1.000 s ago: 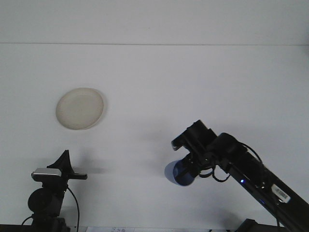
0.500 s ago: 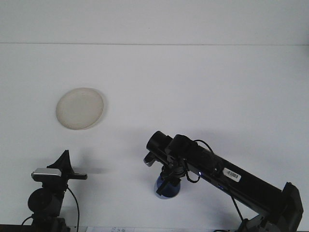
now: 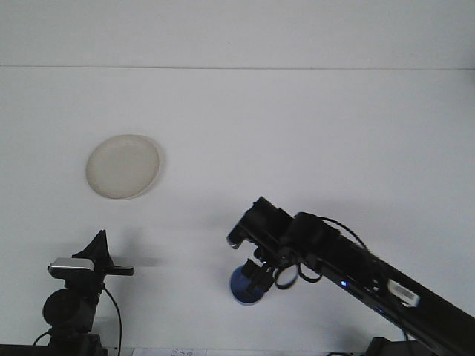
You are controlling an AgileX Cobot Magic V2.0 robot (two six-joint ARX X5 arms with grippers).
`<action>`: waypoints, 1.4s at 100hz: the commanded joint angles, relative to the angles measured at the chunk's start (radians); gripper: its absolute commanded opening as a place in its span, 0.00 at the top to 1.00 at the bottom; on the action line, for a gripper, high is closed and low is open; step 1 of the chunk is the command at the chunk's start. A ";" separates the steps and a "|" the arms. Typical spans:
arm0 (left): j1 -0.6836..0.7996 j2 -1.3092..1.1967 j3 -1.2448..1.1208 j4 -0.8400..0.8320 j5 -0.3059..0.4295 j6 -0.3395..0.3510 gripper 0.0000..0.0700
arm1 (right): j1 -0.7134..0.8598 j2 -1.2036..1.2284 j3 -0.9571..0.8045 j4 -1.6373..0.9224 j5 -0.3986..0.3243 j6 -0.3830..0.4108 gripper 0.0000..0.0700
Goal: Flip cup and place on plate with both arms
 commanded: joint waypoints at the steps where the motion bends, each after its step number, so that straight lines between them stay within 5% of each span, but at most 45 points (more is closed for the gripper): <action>1: 0.001 -0.002 -0.019 0.013 -0.003 -0.001 0.98 | 0.003 -0.076 0.027 0.011 0.035 -0.008 0.40; 29: 0.001 -0.002 -0.019 0.014 -0.003 -0.001 0.98 | 0.001 -0.644 -0.263 0.339 0.206 0.048 0.41; 46: 0.001 -0.002 -0.019 0.015 -0.003 -0.006 0.98 | 0.001 -1.009 -0.550 0.497 0.224 0.049 0.41; 68: 0.001 -0.002 -0.019 0.016 -0.003 -0.216 0.98 | 0.001 -1.316 -0.721 0.534 0.243 0.058 0.41; 96: 0.001 0.002 0.069 -0.021 0.031 -0.471 0.98 | 0.001 -1.349 -0.726 0.527 0.243 0.075 0.41; 123: -0.004 0.273 0.492 -0.372 0.212 -0.397 0.97 | 0.001 -1.349 -0.726 0.519 0.243 0.076 0.41; 128: -0.010 0.364 0.580 -0.437 0.278 -0.386 0.90 | 0.001 -1.349 -0.726 0.520 0.243 0.076 0.41; 140: -0.049 0.580 0.768 -0.563 0.421 -0.355 0.43 | 0.001 -1.349 -0.726 0.519 0.243 0.075 0.41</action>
